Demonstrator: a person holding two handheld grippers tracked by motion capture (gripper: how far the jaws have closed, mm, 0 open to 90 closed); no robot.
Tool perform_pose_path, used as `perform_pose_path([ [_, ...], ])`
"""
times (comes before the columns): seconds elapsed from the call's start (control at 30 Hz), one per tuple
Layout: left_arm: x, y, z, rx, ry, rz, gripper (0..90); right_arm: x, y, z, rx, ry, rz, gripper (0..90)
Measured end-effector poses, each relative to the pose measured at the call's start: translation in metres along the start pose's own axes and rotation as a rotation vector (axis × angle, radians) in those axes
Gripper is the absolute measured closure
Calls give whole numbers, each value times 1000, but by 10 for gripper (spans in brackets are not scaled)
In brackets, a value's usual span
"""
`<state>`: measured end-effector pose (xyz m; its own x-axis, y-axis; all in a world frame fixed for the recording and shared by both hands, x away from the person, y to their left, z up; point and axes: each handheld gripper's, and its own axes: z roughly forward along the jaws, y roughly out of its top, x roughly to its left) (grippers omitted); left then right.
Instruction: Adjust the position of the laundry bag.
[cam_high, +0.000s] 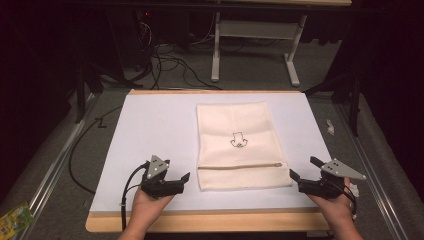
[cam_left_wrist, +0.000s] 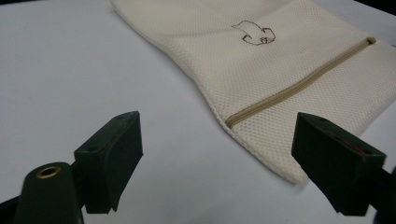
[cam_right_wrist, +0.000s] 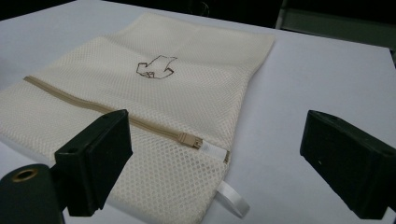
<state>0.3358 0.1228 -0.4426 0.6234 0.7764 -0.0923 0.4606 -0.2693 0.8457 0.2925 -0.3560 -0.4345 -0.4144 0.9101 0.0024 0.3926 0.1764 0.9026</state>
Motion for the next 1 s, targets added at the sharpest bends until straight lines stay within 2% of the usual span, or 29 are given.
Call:
perform_pose_path([
  [0.1,-3,1,20,38,-35,-27,260,-1,-1,0,2,-2,-4,100],
  [0.17,-7,1,33,67,-54,-24,300,-1,-1,0,9,-1,-5,104],
  [0.27,-11,4,44,86,-42,15,384,0,-3,0,17,0,-5,110],
  [0.3,-11,5,48,88,-47,11,420,0,-3,0,17,0,-9,112],
  [0.33,-10,7,53,92,-58,-11,452,0,-4,-1,18,0,-8,113],
  [0.4,-9,8,60,93,-55,-22,474,0,-5,-1,24,-3,-3,114],
  [0.47,-10,9,70,92,-31,-23,467,0,-6,-1,25,-6,-3,115],
  [0.5,-10,9,70,92,-31,-23,467,0,-6,-1,25,-6,-3,115],
  [0.57,-11,10,82,108,-45,-51,467,1,-6,-2,27,-9,-5,117],
  [0.6,-14,10,85,121,-54,-44,472,2,-6,-3,27,-8,-7,119],
  [0.67,-18,8,89,153,-33,-3,501,3,-6,-3,27,-9,-17,122],
  [0.73,-19,8,89,166,-23,11,528,3,-7,-2,32,-7,-19,122],
  [0.83,-19,6,87,165,-16,36,671,3,-7,-1,43,-6,-12,123],
  [0.9,-20,5,85,166,-40,54,794,3,-7,-1,45,-1,-16,139],
  [1.0,-22,6,81,172,-43,86,834,3,-6,-4,47,0,-15,151],
])
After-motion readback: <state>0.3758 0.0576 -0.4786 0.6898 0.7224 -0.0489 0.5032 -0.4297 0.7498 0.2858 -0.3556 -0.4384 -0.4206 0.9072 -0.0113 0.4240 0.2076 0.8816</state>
